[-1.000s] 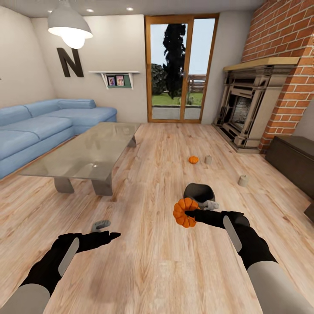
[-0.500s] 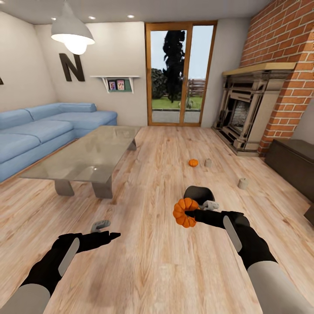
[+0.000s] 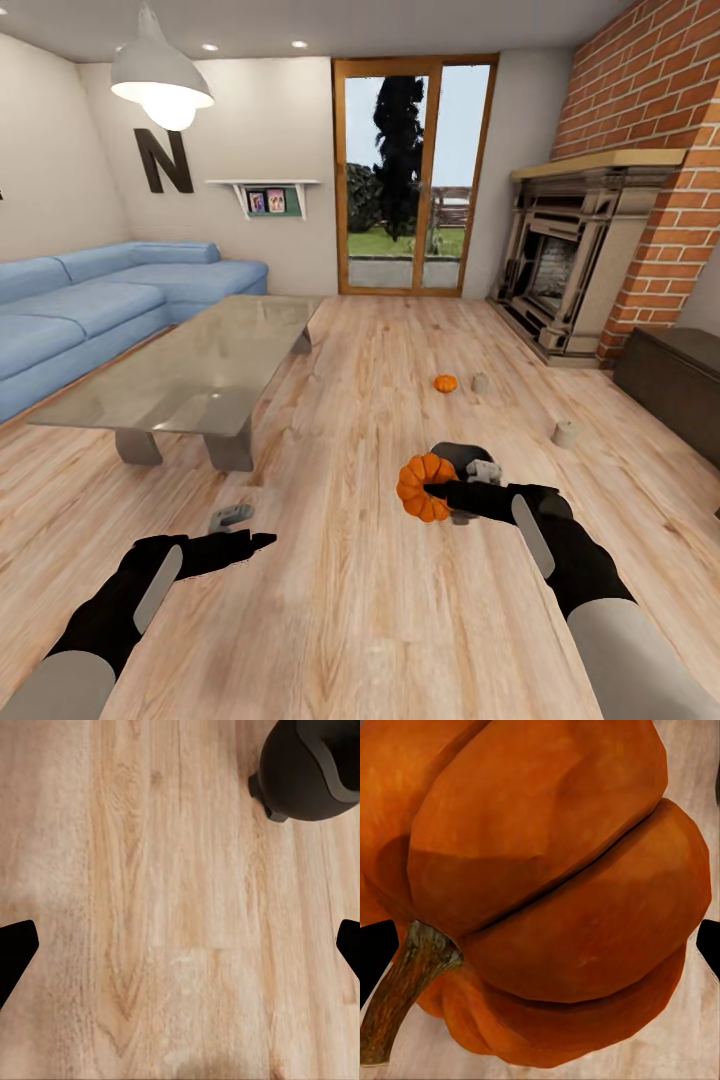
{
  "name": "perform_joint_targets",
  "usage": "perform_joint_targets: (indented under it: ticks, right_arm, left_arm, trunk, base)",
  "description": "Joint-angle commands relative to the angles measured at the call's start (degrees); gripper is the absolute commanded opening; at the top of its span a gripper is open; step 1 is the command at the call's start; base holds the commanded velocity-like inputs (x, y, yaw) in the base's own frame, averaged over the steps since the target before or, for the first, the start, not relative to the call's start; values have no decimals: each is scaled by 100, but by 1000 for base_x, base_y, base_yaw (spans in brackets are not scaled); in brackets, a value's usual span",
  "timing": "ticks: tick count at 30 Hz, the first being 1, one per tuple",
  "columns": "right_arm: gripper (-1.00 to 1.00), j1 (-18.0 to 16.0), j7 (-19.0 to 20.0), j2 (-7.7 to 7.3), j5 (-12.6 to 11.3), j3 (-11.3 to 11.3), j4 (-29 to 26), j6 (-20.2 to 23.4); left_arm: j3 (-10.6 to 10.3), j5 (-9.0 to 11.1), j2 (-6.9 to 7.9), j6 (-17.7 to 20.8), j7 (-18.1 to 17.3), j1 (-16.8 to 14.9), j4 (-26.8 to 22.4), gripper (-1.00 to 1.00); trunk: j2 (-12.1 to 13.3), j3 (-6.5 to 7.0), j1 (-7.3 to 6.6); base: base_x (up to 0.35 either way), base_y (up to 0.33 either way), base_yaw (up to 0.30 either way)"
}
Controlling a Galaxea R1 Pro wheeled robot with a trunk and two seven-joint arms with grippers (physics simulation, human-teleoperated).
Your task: Place each of the two pumpkins and all three candles from the living room inside a cabinet in the living room (use any cabinet), then make sure every cabinet is closed, and position the cauldron so it is next to a table in the living room.
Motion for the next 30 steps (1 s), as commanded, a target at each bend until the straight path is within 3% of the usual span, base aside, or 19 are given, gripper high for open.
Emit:
perform_joint_targets:
  ticks: [1,19,30]
  right_arm:
    - [-100,-3,10,0,-25,-7,-5,34]
    - [-100,-4,2,9,-25,2,-5,34]
    - [-100,-3,1,9,-19,2,-4,34]
  left_arm:
    - [2,27,0,37,1,-3,-4,100]
    - [19,27,-12,19,-10,-10,-31,100]
    - [23,36,-15,18,-2,-11,-82,100]
  trunk:
    - [-2,-5,2]
    - [-2,-4,2]
    - [-2,-4,2]
  base:
    - [332,0,0]
    - [336,2,0]
    - [319,154,0]
